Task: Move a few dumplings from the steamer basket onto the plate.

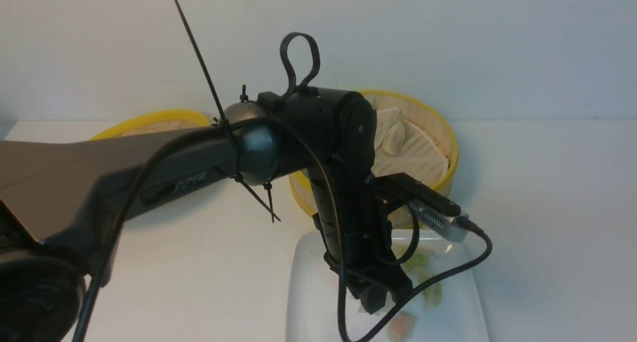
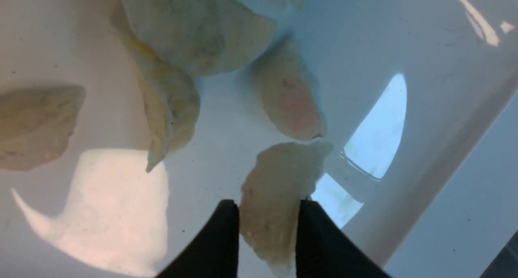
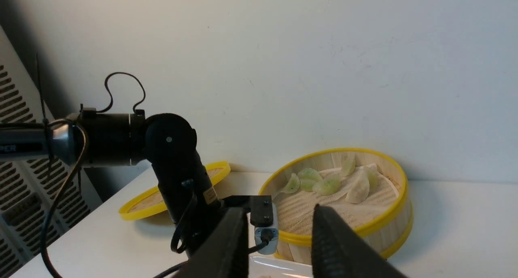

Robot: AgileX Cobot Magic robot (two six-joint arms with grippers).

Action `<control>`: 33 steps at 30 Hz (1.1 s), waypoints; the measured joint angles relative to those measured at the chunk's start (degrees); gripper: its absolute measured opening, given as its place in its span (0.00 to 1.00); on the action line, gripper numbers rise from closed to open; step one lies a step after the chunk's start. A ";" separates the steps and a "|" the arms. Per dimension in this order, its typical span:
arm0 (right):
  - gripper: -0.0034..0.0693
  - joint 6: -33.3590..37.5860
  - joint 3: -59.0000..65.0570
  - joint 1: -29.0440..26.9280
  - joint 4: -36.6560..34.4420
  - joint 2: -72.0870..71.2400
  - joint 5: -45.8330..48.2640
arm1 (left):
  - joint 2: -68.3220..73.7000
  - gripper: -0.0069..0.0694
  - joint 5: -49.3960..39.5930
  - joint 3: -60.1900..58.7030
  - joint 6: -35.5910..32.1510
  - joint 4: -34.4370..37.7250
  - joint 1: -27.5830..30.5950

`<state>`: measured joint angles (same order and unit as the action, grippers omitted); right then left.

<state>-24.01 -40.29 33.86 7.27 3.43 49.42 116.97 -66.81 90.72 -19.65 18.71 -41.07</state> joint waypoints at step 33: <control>0.34 0.75 0.00 0.00 0.00 0.00 1.34 | -23.43 0.08 -3.88 9.90 6.69 -12.48 0.16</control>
<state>-23.26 -40.29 33.86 7.27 3.43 50.75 93.54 -70.69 100.62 -12.96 6.23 -40.91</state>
